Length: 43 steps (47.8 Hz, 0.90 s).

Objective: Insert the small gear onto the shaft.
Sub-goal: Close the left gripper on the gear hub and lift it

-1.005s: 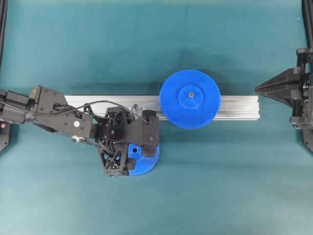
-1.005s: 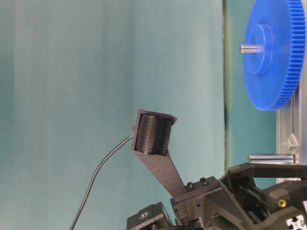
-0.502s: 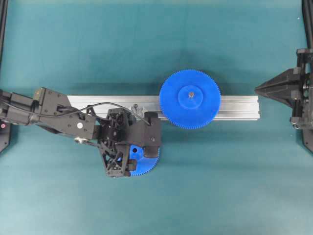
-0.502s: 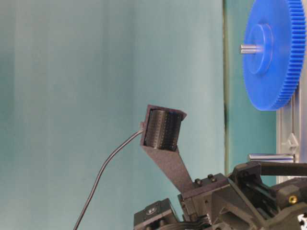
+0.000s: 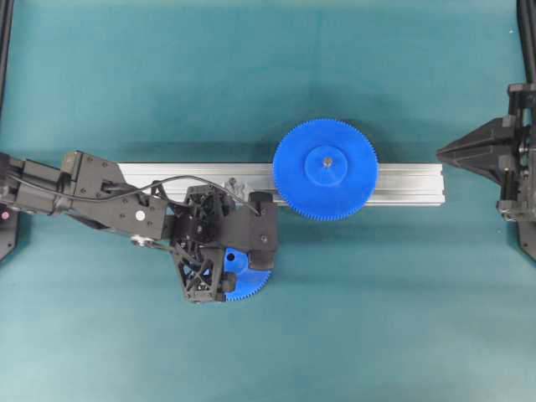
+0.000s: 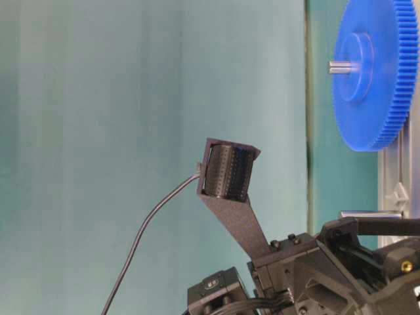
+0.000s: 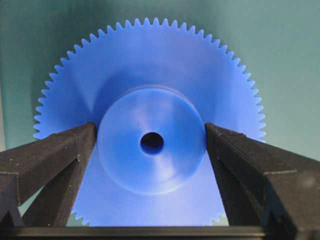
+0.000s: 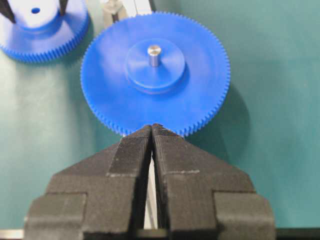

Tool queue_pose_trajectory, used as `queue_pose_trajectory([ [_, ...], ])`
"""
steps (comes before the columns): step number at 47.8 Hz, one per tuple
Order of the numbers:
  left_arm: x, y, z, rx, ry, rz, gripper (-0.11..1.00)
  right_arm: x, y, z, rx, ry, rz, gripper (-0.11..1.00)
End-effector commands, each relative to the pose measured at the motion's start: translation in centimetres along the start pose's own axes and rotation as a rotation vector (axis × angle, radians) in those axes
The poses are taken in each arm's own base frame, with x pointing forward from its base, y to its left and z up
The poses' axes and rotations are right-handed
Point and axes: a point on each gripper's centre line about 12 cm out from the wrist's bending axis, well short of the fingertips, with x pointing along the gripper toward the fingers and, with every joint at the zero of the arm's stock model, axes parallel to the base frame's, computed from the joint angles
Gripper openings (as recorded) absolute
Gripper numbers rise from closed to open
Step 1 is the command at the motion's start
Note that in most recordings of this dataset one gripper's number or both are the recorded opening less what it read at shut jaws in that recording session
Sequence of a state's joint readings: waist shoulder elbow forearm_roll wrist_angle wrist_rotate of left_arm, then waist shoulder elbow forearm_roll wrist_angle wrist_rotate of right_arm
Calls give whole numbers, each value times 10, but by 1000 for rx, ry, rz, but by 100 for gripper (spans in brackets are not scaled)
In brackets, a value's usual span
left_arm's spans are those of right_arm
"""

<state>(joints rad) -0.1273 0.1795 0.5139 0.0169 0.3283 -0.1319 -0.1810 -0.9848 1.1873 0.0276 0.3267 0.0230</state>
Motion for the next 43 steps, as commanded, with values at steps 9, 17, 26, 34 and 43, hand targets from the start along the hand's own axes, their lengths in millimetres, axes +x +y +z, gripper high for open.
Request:
queue_pose_trajectory([
  [9, 0, -1, 1, 4, 3, -1, 92, 0, 0, 4, 14, -11, -1, 11],
  [17, -1, 0, -4, 4, 65, 9, 91, 1, 0, 2, 13, -8, 0, 11],
  [26, -4, 0, -6, 12, 129, 16, 82, 1, 0, 1, 14, -8, -2, 11],
  [34, -6, 0, -3, 19, 143, 19, 71, 1, 0, 1, 14, -8, -2, 11],
  [43, -11, -1, 4, 18, 128, 17, 71, 1, 0, 0, 14, -14, -2, 11],
])
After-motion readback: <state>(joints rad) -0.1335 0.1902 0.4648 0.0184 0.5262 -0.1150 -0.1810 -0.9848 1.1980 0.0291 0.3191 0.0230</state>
